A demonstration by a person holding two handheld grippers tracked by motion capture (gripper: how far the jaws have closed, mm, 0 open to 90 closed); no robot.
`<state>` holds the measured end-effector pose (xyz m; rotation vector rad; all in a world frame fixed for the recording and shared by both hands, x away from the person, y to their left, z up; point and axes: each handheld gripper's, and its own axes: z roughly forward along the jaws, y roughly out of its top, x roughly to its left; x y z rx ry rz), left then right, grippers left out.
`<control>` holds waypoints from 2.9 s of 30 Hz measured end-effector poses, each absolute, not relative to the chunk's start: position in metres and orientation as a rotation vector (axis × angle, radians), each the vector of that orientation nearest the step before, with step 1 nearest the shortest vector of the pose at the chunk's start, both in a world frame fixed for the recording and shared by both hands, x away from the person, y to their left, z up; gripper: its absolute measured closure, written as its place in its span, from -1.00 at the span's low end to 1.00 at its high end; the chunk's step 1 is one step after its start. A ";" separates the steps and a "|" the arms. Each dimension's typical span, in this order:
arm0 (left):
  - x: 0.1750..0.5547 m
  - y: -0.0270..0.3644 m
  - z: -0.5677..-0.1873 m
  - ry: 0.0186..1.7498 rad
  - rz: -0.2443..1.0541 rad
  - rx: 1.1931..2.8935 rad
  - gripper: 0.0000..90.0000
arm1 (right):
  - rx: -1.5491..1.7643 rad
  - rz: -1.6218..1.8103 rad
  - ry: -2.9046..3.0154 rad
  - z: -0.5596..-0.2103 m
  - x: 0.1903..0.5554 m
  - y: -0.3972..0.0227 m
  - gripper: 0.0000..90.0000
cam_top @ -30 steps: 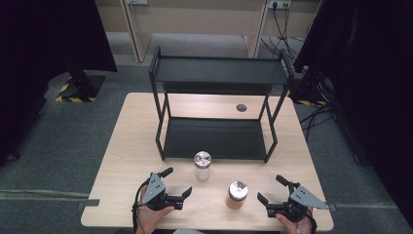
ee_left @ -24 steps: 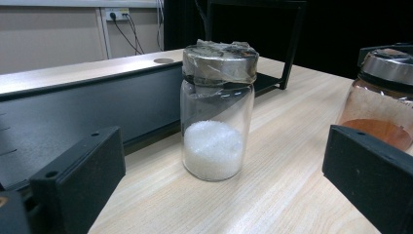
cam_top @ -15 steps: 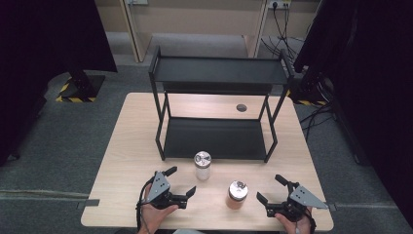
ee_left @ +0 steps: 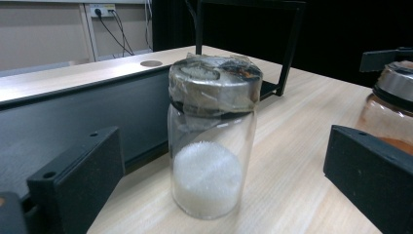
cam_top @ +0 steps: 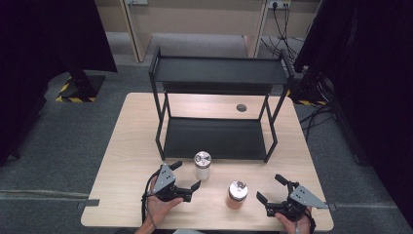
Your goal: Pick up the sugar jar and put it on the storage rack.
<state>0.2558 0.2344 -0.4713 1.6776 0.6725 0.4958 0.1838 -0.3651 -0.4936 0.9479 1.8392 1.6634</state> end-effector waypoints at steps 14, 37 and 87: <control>0.273 0.217 -0.470 0.668 0.485 1.713 -0.98 | 0.953 1.666 1.839 -0.494 0.184 -0.365 -0.99; 0.296 0.201 -0.470 0.670 0.476 1.756 -0.72 | 0.949 1.676 1.835 -0.495 0.184 -0.366 -0.99; 0.288 0.213 -0.415 0.661 0.488 1.702 -0.31 | 0.952 1.684 1.834 -0.496 0.185 -0.366 -0.99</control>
